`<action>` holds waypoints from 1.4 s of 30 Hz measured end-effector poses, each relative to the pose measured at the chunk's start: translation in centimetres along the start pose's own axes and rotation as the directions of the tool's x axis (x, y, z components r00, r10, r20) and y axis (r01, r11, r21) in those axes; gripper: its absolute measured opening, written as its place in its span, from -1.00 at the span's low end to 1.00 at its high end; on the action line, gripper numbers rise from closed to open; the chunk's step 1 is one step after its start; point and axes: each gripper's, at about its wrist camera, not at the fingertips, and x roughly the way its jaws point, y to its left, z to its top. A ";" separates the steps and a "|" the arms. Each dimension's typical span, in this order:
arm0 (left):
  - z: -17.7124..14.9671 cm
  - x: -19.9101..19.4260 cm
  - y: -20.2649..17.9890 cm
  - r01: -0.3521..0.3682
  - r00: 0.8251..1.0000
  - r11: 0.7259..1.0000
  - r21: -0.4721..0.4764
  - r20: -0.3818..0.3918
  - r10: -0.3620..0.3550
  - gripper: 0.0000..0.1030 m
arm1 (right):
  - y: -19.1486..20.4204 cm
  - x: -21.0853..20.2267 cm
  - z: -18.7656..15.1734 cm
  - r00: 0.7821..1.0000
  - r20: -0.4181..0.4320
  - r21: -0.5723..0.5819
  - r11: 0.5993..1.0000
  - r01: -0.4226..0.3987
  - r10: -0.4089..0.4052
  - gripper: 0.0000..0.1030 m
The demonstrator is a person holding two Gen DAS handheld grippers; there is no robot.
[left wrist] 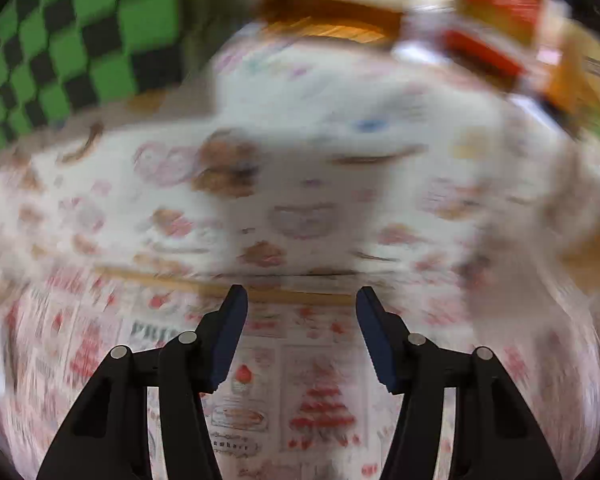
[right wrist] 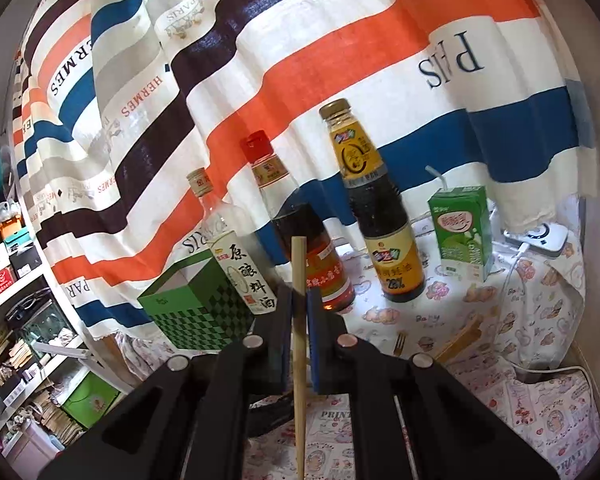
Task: Organize utensils
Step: 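Lower the open left tool to the last chopstick while the right tool holds its chopstick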
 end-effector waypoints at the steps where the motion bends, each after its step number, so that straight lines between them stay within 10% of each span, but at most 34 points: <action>1: 0.1 0.5 -0.2 -0.019 1.000 1.000 -0.017 -0.009 0.019 0.02 | 0.0 -0.1 0.1 1.000 0.004 -0.003 1.000 0.005 -0.005 -0.87; 27: 0.6 5.3 -4.8 -0.189 0.981 0.981 -0.034 -0.049 0.187 0.05 | -1.3 -0.2 0.7 1.000 -0.009 0.016 0.999 0.030 -0.030 -0.87; 39: -4.3 0.9 -3.4 -0.068 0.987 0.997 0.022 -0.146 0.071 -0.03 | -0.5 -1.0 0.8 0.999 0.018 -0.007 0.999 0.043 -0.043 -0.87; 42: -5.6 -0.1 -3.0 -0.059 0.989 0.998 0.031 -0.137 0.062 0.21 | -0.1 -1.2 0.7 0.999 0.021 -0.020 0.999 0.041 -0.041 -0.87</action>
